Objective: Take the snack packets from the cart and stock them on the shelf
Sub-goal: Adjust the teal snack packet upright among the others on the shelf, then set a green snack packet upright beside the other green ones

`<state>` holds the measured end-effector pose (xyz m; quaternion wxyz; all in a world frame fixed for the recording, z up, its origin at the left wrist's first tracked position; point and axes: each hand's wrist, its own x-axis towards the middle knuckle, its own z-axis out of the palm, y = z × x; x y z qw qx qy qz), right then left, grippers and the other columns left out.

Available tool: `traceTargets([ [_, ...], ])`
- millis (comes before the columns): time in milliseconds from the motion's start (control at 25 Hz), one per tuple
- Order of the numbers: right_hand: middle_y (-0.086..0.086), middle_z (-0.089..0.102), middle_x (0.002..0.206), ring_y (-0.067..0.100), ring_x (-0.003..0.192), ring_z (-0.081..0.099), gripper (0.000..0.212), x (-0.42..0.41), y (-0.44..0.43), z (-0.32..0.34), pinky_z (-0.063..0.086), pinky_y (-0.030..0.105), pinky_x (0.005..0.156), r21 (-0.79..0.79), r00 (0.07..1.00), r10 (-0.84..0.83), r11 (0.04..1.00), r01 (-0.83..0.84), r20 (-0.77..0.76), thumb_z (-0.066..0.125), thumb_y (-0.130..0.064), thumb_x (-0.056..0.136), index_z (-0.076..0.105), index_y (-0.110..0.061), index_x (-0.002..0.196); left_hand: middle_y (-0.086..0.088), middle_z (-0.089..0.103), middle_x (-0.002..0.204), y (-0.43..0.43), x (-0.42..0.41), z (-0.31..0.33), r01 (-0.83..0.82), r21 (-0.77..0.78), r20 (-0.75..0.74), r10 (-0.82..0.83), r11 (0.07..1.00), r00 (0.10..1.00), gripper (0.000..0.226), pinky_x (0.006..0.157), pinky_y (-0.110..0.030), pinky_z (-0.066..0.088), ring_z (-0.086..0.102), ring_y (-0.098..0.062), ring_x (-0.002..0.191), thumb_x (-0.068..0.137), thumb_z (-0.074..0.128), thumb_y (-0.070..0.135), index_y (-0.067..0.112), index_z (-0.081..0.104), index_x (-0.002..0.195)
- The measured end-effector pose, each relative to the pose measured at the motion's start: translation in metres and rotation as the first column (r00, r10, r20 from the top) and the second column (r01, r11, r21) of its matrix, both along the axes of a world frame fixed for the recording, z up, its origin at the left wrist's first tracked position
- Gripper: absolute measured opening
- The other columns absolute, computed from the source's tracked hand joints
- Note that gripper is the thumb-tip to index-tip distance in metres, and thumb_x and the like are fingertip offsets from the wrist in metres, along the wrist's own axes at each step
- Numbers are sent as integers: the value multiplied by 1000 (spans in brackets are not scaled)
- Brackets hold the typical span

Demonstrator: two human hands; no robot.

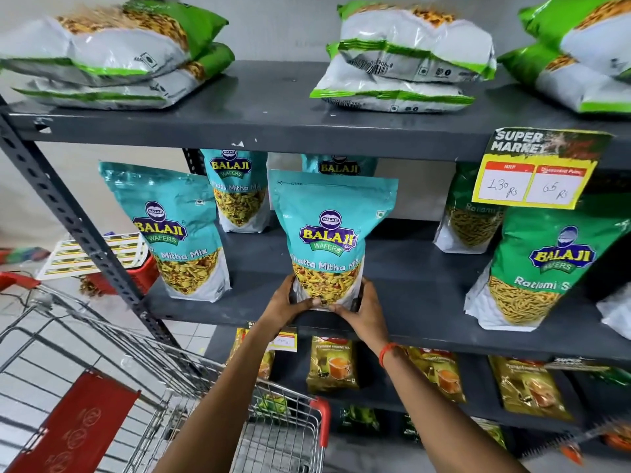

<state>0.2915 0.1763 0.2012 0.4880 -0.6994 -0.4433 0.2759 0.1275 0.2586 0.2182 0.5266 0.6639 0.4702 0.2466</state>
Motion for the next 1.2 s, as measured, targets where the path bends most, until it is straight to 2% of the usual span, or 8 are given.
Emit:
traceTargets([
  [240, 9, 52, 131, 23, 122, 51, 78, 3, -3, 3, 45, 27, 89, -17, 1000, -14, 1000, 14, -21, 83, -29, 64, 40, -15, 128, -3, 47, 141, -3, 0, 6, 30, -42, -14, -30, 999, 999, 84, 109, -46, 39, 44, -24, 131, 66, 80, 33, 22, 34, 135],
  [440, 10, 39, 145, 25, 134, 39, 85, 17, -25, 19, 39, 38, 107, 43, 993, -67, 997, 63, 99, 73, -41, 74, 28, -13, 141, -7, -19, 155, -48, 31, 25, -115, 164, -154, 140, 980, 978, 126, 118, -44, 0, -19, -17, 141, 65, 60, 69, 2, -14, 144],
  [600, 10, 45, 137, 23, 129, 40, 63, 51, -65, 43, 37, 30, 105, 250, 941, -208, 958, 141, 265, 62, -37, 84, 37, -10, 135, -20, -9, 157, -111, 102, 40, -240, 489, -135, 344, 839, 929, 79, 119, -46, 5, -8, -31, 146, 93, 47, 29, -2, -5, 144],
  [720, 14, 49, 127, 23, 122, 45, 48, 99, -107, 48, 38, 32, 105, 428, 905, -335, 881, 201, 263, 62, -30, 86, 45, -8, 126, -14, -11, 156, -150, 174, 43, -83, 466, -18, 103, 881, 994, 75, 118, -39, 4, -10, -21, 144, 92, 42, 28, 3, -4, 145],
  [800, 18, 47, 122, 24, 115, 46, 52, 140, -139, 42, 41, 33, 102, 512, 859, -490, 781, 356, 150, 70, -27, 80, 47, -6, 121, -14, 1, 159, -166, 217, 39, 59, 341, 14, -68, 938, 998, 81, 118, -38, 15, 6, -25, 146, 90, 53, 23, 11, -3, 147],
  [920, 18, 37, 134, 19, 119, 43, 87, 209, -168, 23, 40, 29, 98, 297, 825, -560, 778, 554, -72, 84, -26, 65, 35, -9, 135, -22, 28, 152, -162, 262, 29, 208, 86, -71, -203, 974, 977, 103, 102, -39, 39, 36, -40, 135, 78, 72, 15, 16, -3, 147],
  [1080, 8, 31, 150, 22, 139, 31, 107, 277, -170, 2, 31, 36, 111, -21, 958, -245, 969, 245, -148, 83, -9, 64, 14, -13, 146, -22, 35, 148, -128, 298, -25, 257, 29, -146, -250, 966, 957, 120, 110, -52, 35, 37, -36, 135, 54, 78, 59, 6, 21, 144],
  [1200, 2, 42, 132, 17, 125, 40, 92, 284, -166, 6, 35, 31, 101, -36, 976, -150, 989, 146, -156, 76, 3, 70, 22, -9, 143, -14, 41, 147, -137, 292, 0, 232, 33, -130, -226, 972, 966, 96, 109, -46, 39, 41, -31, 133, 68, 80, 25, 12, 23, 144],
])
